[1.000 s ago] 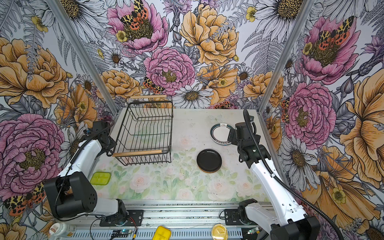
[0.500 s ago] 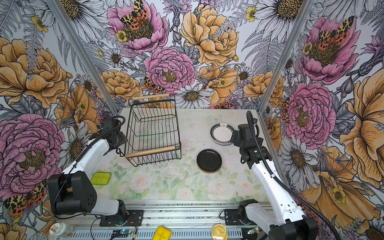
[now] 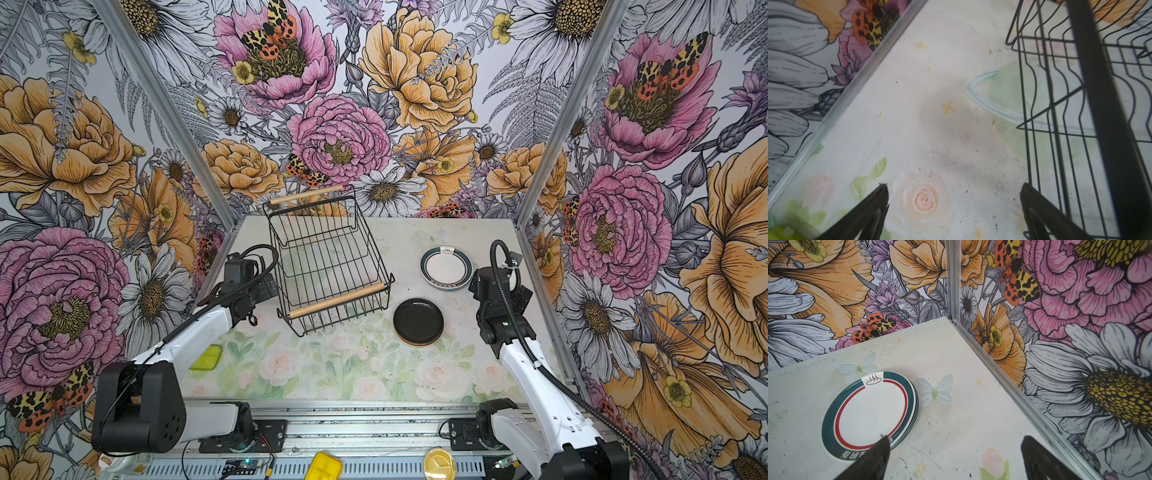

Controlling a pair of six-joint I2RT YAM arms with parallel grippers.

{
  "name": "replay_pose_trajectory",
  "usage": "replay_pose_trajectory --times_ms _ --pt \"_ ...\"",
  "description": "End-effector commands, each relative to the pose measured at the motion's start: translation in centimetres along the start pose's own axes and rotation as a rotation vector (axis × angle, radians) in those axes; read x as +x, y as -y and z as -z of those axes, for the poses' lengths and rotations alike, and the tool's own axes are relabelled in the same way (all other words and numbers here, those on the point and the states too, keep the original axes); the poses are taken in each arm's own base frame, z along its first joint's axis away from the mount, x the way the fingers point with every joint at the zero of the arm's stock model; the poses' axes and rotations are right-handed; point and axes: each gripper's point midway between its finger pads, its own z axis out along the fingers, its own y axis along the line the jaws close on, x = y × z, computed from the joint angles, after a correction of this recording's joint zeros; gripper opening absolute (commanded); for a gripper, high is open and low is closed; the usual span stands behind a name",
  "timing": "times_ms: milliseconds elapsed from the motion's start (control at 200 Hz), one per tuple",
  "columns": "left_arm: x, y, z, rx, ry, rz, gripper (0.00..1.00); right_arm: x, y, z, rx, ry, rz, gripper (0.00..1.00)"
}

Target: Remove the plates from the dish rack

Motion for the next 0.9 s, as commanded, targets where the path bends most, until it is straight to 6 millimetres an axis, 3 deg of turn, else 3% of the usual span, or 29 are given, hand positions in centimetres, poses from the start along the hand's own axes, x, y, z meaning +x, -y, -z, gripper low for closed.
replay_pose_trajectory --times_ms 0,85,235,440,691,896 --pt "-5.6 0.6 1.7 0.034 0.296 -0.033 0.99 -1.7 -0.6 -0.9 0.003 0.07 0.04 1.0" --pt "-6.1 0.0 1.9 0.013 0.355 -0.053 0.99 -1.2 -1.6 -1.6 -0.047 0.121 0.047 0.99" --pt "-5.7 0.0 1.1 0.031 0.386 -0.068 0.99 -0.8 -1.0 -1.9 -0.044 0.245 0.017 0.99" --pt "-4.1 1.0 -0.3 0.126 0.446 -0.08 0.99 1.2 -0.3 -3.4 -0.006 0.277 0.04 1.0" --pt "-2.1 1.0 -1.3 0.145 0.54 -0.045 0.99 4.7 -2.2 -6.3 -0.066 0.224 0.099 1.0" --pt "-1.5 0.9 -1.4 0.133 0.565 -0.041 0.99 5.0 -3.0 -7.3 -0.09 0.245 0.107 0.99"
